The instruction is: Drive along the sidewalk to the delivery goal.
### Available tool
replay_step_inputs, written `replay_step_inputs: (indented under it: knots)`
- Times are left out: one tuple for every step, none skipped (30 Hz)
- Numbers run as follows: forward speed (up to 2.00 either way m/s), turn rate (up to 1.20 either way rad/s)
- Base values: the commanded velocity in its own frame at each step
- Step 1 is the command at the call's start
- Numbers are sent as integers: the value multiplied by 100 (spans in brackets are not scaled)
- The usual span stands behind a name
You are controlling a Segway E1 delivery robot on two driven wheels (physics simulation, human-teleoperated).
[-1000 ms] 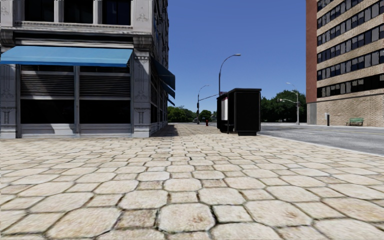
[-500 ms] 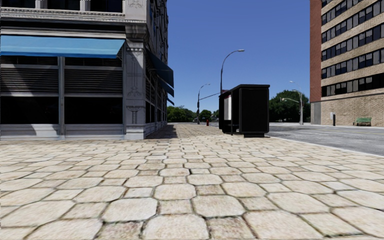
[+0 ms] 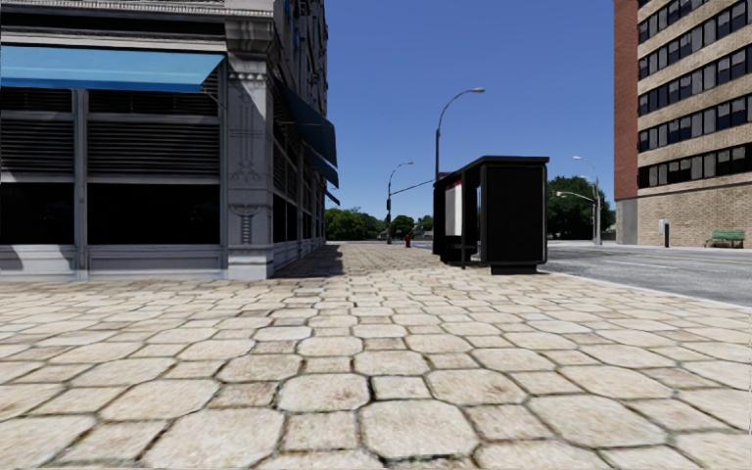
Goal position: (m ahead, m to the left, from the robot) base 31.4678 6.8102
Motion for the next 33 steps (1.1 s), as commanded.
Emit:
replay_step_inputs:
  knots:
    - [200, 0]
    - [200, 0]
    - [200, 0]
    - [200, 0]
    - [200, 0]
    - [200, 0]
    - [200, 0]
    - [200, 0]
    - [200, 0]
    - [200, 0]
    - [200, 0]
    - [200, 0]
    - [200, 0]
    - [200, 0]
    - [200, 0]
    - [200, 0]
    - [200, 0]
    - [200, 0]
    - [200, 0]
    - [200, 0]
    - [200, 0]
    - [200, 0]
    - [200, 0]
    - [200, 5]
    - [200, 17]
    - [200, 39]
    - [200, 39]
    - [200, 50]
    - [200, 52]
    - [200, 34]
    - [200, 10]
    - [200, 2]
    - [200, 2]
